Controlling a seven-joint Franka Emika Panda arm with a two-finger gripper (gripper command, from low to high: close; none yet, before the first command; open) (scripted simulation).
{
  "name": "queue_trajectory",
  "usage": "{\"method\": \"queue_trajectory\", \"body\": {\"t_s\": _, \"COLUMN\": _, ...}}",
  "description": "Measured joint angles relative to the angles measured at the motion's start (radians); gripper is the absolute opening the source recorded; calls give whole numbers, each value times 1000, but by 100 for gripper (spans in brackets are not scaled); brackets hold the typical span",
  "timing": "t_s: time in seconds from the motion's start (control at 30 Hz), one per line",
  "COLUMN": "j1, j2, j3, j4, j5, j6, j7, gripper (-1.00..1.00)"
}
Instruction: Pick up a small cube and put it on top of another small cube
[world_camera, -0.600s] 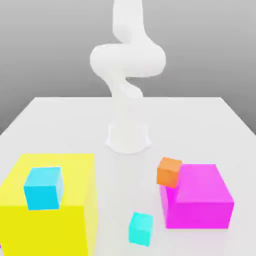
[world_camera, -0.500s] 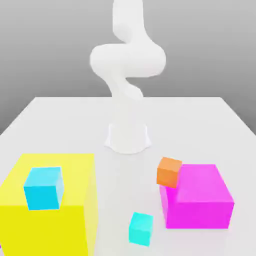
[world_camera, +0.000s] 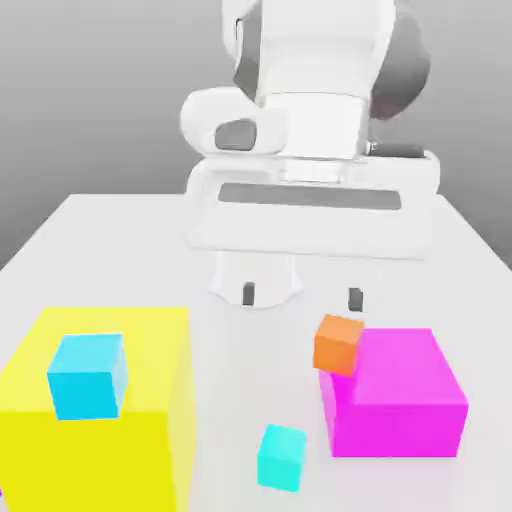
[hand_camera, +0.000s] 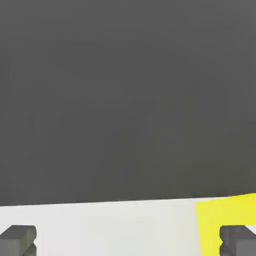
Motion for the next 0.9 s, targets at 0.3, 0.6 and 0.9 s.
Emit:
{"method": "queue_trajectory", "body": {"t_s": 0.3, "j1": 7, "j2": 286, "j3": -24, "j4": -97, "j5": 32, "j6": 163, "j7": 130, "gripper": 0}}
{"method": "queue_trajectory", "body": {"t_s": 0.6, "j1": 41, "j2": 448, "j3": -71, "j4": -71, "j5": -8, "j6": 294, "j7": 169, "gripper": -100}}
{"method": "queue_trajectory", "body": {"t_s": 0.9, "j1": 23, "j2": 261, "j3": -23, "j4": -89, "j5": 58, "j6": 145, "j7": 135, "gripper": -100}}
